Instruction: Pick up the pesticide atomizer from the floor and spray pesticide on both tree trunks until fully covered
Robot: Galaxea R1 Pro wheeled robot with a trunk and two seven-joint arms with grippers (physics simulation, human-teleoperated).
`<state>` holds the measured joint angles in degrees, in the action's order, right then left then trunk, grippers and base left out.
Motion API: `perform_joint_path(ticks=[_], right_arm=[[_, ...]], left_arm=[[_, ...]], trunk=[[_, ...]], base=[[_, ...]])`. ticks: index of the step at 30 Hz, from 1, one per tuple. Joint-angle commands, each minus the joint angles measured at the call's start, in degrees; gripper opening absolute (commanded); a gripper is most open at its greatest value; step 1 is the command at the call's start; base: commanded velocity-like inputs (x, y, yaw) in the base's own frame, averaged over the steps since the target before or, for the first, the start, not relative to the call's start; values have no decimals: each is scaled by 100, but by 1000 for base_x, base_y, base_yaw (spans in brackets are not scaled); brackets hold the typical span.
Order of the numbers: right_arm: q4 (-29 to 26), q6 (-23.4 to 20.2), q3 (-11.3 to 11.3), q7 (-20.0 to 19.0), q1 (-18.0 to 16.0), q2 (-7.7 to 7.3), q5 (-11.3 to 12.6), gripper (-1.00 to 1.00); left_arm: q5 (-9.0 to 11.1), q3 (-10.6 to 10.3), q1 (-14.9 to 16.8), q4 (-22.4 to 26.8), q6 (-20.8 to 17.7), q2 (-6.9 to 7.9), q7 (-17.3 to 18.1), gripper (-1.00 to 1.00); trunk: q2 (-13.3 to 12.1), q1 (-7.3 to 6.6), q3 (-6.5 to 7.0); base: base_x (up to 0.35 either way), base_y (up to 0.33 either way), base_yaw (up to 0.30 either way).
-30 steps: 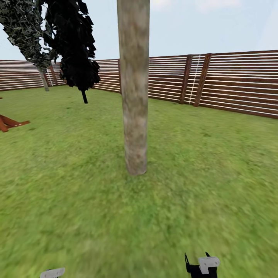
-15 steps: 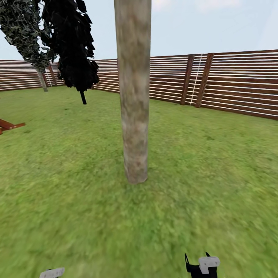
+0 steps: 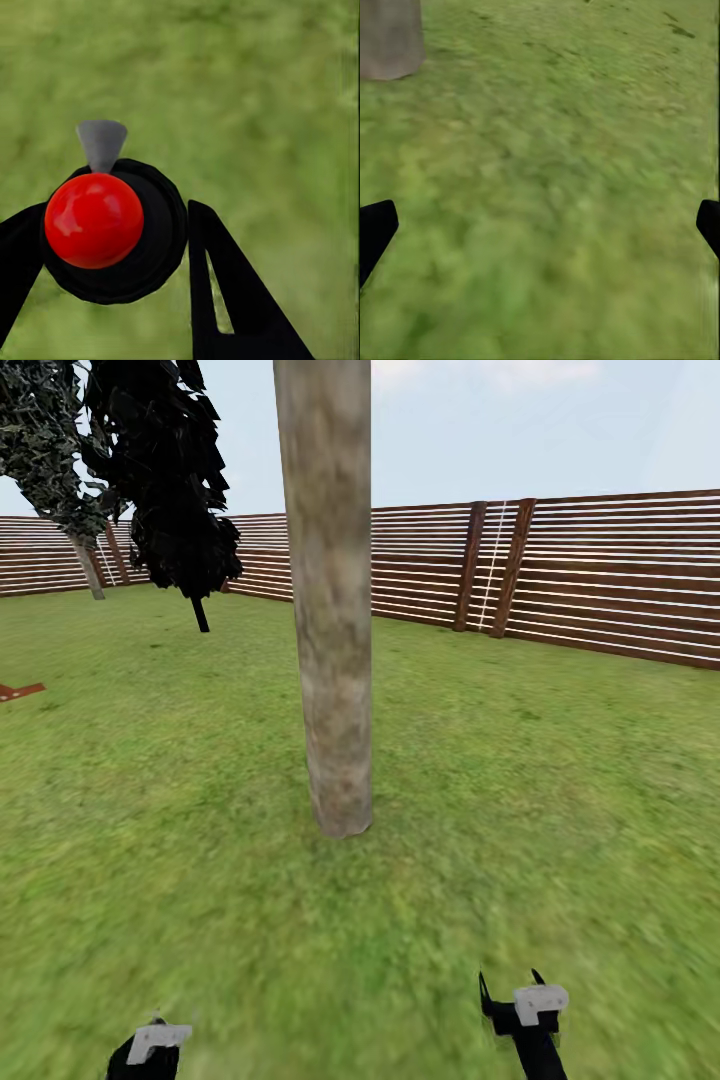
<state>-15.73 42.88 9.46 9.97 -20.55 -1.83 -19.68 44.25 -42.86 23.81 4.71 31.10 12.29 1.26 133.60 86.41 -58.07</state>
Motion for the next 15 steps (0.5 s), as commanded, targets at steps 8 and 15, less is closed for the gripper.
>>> perform_joint_path(ticks=[8,15], right_arm=[[-626,-45,-13,2,-2,-44,-175,100],[-785,-951,-70,-1815,-84,-17,-2141,100]], left_arm=[[-1708,-11,855,-1,-119,38,572,-100],[-2889,-37,1411,3,-975,62,2454,-100]], trunk=[[2,-1,-6],[2,-1,-6]], base=[[0,0,0],[0,0,0]])
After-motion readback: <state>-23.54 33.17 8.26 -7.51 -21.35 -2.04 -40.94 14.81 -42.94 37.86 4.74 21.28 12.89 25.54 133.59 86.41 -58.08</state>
